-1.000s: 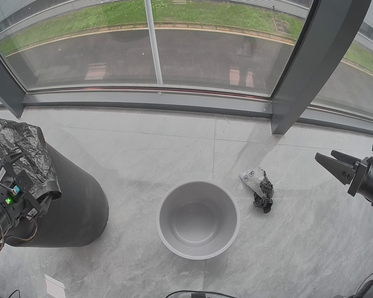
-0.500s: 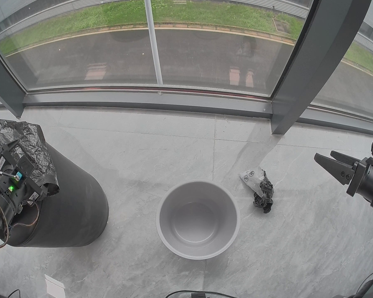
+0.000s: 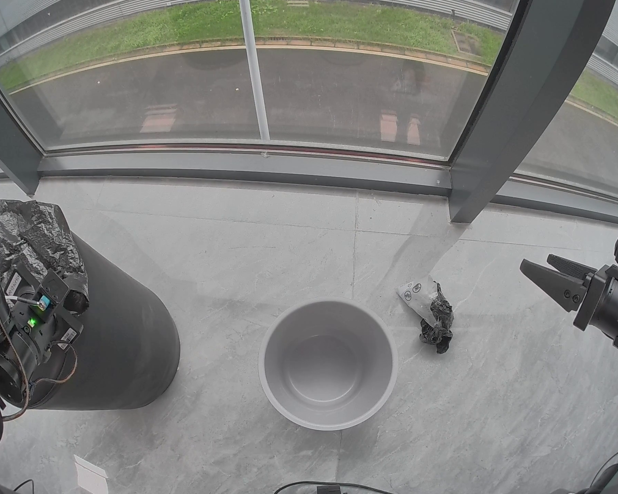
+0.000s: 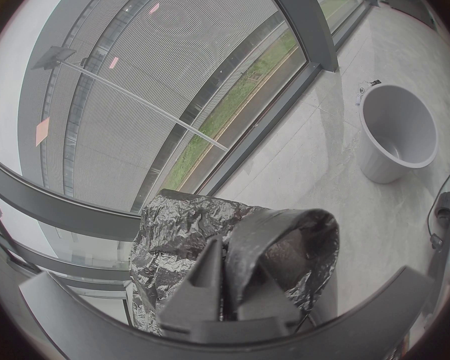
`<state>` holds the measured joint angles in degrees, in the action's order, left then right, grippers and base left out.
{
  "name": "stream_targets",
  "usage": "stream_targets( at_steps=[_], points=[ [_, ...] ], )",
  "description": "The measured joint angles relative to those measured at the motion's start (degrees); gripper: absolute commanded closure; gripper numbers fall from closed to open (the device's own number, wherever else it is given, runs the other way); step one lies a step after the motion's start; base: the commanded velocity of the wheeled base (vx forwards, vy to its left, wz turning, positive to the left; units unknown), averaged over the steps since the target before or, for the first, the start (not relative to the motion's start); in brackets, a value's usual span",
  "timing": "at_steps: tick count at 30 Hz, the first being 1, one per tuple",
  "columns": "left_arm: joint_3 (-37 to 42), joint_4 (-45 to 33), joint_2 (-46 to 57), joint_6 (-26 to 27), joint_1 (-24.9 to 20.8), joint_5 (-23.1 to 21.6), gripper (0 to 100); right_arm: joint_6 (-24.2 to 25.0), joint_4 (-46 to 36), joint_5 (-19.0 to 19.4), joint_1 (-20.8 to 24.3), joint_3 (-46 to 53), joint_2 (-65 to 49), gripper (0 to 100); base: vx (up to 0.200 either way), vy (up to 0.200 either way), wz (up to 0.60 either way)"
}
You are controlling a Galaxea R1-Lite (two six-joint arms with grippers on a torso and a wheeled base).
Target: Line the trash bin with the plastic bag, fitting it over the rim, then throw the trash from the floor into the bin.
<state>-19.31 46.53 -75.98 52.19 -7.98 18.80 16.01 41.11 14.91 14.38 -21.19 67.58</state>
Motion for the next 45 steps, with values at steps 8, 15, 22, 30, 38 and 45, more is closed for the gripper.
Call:
stream_targets(
  at_steps=[8,15,22,30,38,45],
  points=[
    [0.0,0.0,-0.1,-2.9,-0.2,0.0,100,-0.1,0.0,0.0,0.3,1.0,0.0,0,0.000,0.000,0.00],
    [-2.3,3.6,0.4,-5.9,-1.9,0.2,100,-0.3,0.0,0.0,0.3,1.3,-0.9,0,0.000,0.000,0.00],
    [-9.7,5.9,0.5,-23.6,-4.8,0.0,100,-1.2,0.0,0.0,0.9,2.2,-1.6,0,0.000,0.000,0.00],
    [-20.3,3.5,-0.1,-53.6,-8.0,0.0,100,-3.0,0.0,0.0,3.3,3.1,-2.0,0,0.000,0.000,0.00],
    [-28.5,-10.2,1.3,-83.3,-12.6,-0.3,100,-12.0,-0.1,-0.4,7.4,5.4,-2.1,0,0.000,0.000,0.00],
    [-38.1,-31.8,4.2,-107.0,-19.1,-12.5,100,-11.5,0.2,-6.5,14.4,4.4,-0.5,0,0.000,0.000,0.00]
  ],
)
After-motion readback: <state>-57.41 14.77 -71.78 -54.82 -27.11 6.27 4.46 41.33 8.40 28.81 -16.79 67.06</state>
